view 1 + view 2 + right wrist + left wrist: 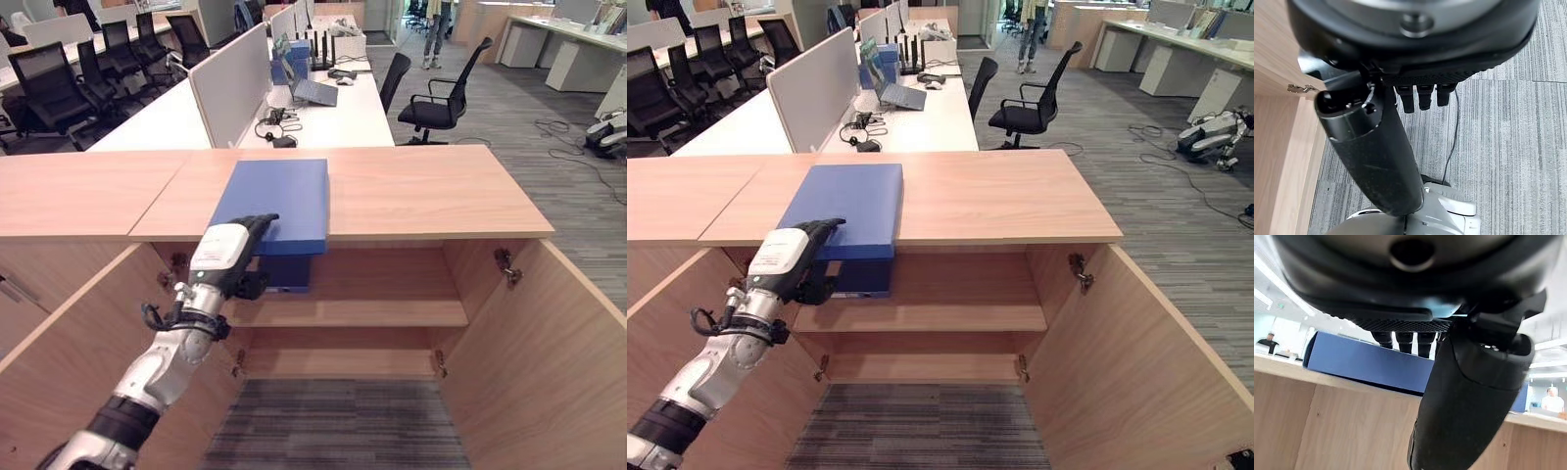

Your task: Put the empty folder in the office cabinet

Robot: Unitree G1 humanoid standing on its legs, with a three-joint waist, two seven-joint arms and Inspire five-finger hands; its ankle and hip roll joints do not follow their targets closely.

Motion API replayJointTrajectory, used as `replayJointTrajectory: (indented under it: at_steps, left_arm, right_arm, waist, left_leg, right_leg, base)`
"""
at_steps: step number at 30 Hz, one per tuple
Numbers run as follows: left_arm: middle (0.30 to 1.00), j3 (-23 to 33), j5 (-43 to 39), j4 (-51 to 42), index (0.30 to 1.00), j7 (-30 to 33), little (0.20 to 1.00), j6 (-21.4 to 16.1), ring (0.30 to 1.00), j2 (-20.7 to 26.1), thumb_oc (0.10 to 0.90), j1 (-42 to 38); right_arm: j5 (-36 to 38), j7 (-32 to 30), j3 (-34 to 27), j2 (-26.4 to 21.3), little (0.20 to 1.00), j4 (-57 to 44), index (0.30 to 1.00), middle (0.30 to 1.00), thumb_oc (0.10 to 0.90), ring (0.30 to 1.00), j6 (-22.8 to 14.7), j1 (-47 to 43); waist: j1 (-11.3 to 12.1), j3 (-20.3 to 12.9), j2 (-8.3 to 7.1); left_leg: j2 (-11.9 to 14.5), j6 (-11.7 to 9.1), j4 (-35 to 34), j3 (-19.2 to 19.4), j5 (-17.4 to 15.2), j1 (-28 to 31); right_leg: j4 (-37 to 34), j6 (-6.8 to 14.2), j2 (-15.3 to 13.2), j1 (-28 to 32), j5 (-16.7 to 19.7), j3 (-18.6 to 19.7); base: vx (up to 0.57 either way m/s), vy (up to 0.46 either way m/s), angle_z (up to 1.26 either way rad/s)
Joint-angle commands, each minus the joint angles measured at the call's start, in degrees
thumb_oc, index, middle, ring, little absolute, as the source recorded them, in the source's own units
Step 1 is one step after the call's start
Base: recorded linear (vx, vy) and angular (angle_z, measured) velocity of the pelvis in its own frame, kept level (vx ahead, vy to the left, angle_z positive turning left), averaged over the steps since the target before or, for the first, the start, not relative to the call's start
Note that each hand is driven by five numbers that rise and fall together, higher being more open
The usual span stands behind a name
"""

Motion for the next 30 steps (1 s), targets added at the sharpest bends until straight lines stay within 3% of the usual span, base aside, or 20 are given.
replayJointTrajectory:
  at_steps: [1, 5, 6, 8, 24, 27, 30]
  left_arm:
    - [0.9, -2.1, 9.5, 4.3, 0.9, 3.5, 0.9, 2.6, 0.9, 3.5, 0.8, -13.6]
    - [0.9, -5.3, 17.9, 7.0, 0.9, 4.1, 0.9, 4.8, 0.9, 5.1, 0.8, -16.6]
    - [0.853, -5.9, 19.8, 8.1, 0.853, 4.4, 0.853, 5.7, 0.853, 5.2, 0.769, -17.2]
    - [0.3, -6.4, 21.7, 8.9, 0.3, 4.2, 0.3, 6.3, 0.3, 4.8, 0.4, -17.3]
    - [0.3, -4.2, 25.2, 11.9, 0.3, 6.3, 0.3, 8.2, 0.3, -0.3, 0.4, -9.3]
    - [0.3, -3.5, 24.3, 10.7, 0.3, 6.2, 0.3, 7.6, 0.3, -0.7, 0.4, -8.2]
    - [0.3, -0.1, 21.4, 3.0, 0.3, 6.0, 0.3, 5.3, 0.3, -1.2, 0.4, -4.4]
  right_arm:
    - [-1.8, -0.8, 2.8, -2.7, 0.9, 1.0, 0.9, 0.9, 0.8, 0.9, -0.6, -1.5]
    - [-1.4, -1.0, 3.0, -3.1, 0.9, 1.0, 0.9, 0.9, 0.8, 0.9, -1.1, -1.3]
    - [-1.3, -1.1, 3.0, -3.0, 0.9, 1.1, 0.9, 0.9, 0.8, 0.9, -1.2, -1.4]
    - [-1.1, -1.2, 2.9, -3.1, 0.9, 1.2, 0.9, 0.9, 0.8, 0.9, -1.2, -1.3]
    - [-1.7, -2.1, 2.5, -2.8, 0.9, 2.0, 0.9, 0.9, 0.8, 0.9, -1.2, -0.8]
    - [-1.6, -2.2, 2.2, -2.9, 0.9, 1.9, 0.9, 0.9, 0.8, 0.9, -1.2, -0.8]
    - [-1.3, -2.5, 1.5, -2.5, 0.9, 1.7, 0.9, 0.9, 0.8, 0.9, -1.2, -0.6]
  waist:
    - [-1.4, -2.2, -2.66]
    - [-1.7, -2.2, -2.51]
    - [-1.7, -2.2, -2.52]
    - [-1.7, -2.2, -2.52]
    - [-1.5, -2.0, -2.89]
    - [-1.4, -2.0, -2.95]
    - [-1.0, -1.9, -3.14]
  left_leg:
    - [-0.6, -0.7, -0.3, 1.4, -7.4, 0.1]
    - [-0.6, -0.6, -0.3, 1.6, -7.5, 0.1]
    - [-0.6, -0.5, -0.3, 1.7, -7.6, 0.1]
    - [-0.6, -0.5, -0.3, 1.8, -7.7, 0.1]
    - [-0.6, -0.3, -0.3, 2.3, -8.1, 0.5]
    - [-0.6, -0.3, -0.3, 2.2, -8.0, 0.5]
    - [-0.6, -0.3, -0.3, 2.0, -8.0, 0.4]
  right_leg:
    - [0.4, 6.8, -3.8, 1.8, -1.7, -2.5]
    - [0.4, 6.9, -3.8, 1.7, -1.7, -2.4]
    - [0.4, 6.9, -3.7, 1.7, -1.8, -2.3]
    - [0.4, 6.9, -3.7, 1.7, -1.8, -2.2]
    - [0.4, 6.8, -3.7, 1.9, -2.0, -1.8]
    - [0.4, 6.7, -3.7, 1.9, -2.0, -1.9]
    - [0.4, 6.6, -3.7, 1.9, -1.9, -2.1]
  base:
    - [0.0, 0.0, 0.0]
    - [0.0, 0.002, -0.04]
    - [-0.01, -0.003, -0.05]
    - [-0.02, -0.004, -0.04]
    - [0.0, -0.004, -0.03]
    - [-0.03, -0.003, 0.0]
    - [0.0, 0.0, 0.0]
